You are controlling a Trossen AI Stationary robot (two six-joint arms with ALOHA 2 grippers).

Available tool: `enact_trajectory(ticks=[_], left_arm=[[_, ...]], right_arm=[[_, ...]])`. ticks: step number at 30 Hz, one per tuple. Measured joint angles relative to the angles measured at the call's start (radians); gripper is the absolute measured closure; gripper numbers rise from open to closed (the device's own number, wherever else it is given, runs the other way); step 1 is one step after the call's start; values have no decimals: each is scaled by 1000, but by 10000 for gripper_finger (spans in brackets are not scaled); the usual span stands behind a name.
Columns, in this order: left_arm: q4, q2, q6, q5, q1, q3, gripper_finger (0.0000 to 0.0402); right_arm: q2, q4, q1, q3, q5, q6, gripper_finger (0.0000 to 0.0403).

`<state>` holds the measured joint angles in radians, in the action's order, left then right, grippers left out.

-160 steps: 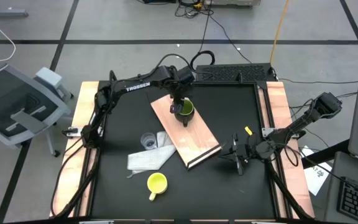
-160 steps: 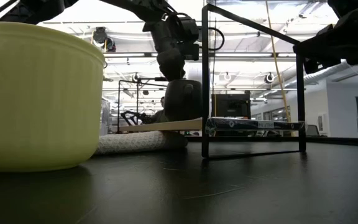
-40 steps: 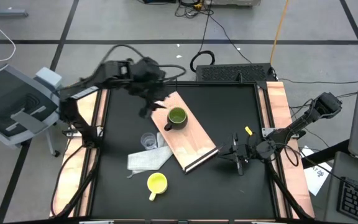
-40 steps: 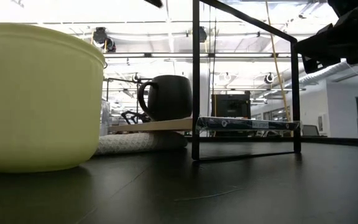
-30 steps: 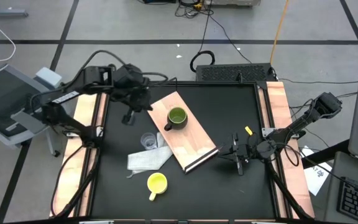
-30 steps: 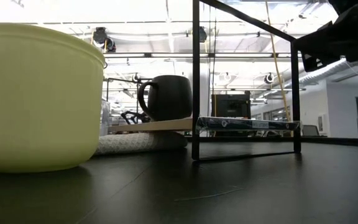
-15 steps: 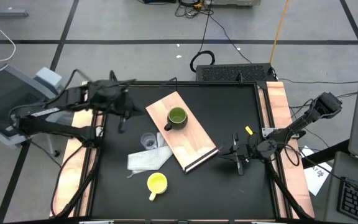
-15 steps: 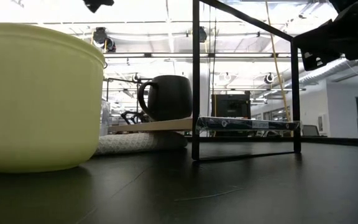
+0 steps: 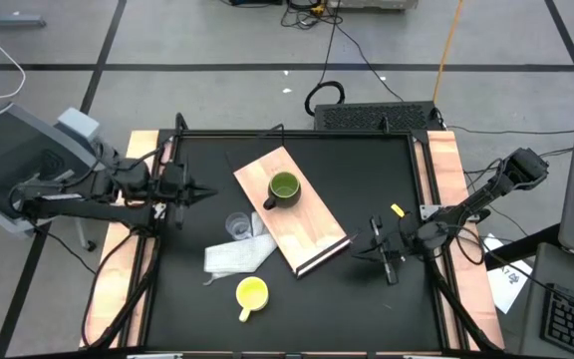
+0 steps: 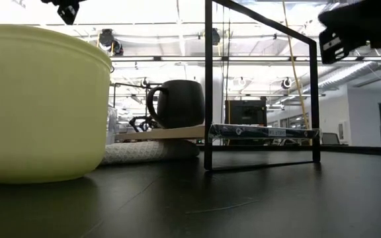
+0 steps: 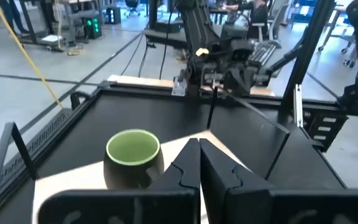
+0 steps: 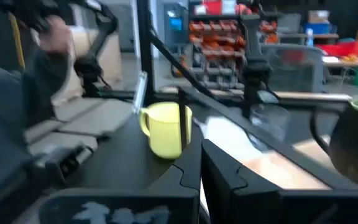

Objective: Stack small to large cups/mugs on shelf
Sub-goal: Put the black mug on the shelf

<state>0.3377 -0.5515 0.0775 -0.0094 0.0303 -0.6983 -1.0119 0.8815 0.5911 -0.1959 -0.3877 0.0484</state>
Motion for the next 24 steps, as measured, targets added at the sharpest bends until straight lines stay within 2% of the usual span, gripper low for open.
enact_trajectory(ticks=[3,5,14,19,24], left_arm=[[3,2,5,-2,0,10,401],[3,1,4,-2,0,15,401],[3,0,-14,-12,0,26,400],[3,0,-18,-18,0,26,399],[3,0,-28,-18,0,26,400]], right_arm=[[0,23,0,-12,2,-8,403],[0,-24,0,-42,2,-8,403],[0,-584,-40,-390,4,25,403],[5,-801,-175,-541,5,69,403],[38,-932,-393,-629,132,105,403]])
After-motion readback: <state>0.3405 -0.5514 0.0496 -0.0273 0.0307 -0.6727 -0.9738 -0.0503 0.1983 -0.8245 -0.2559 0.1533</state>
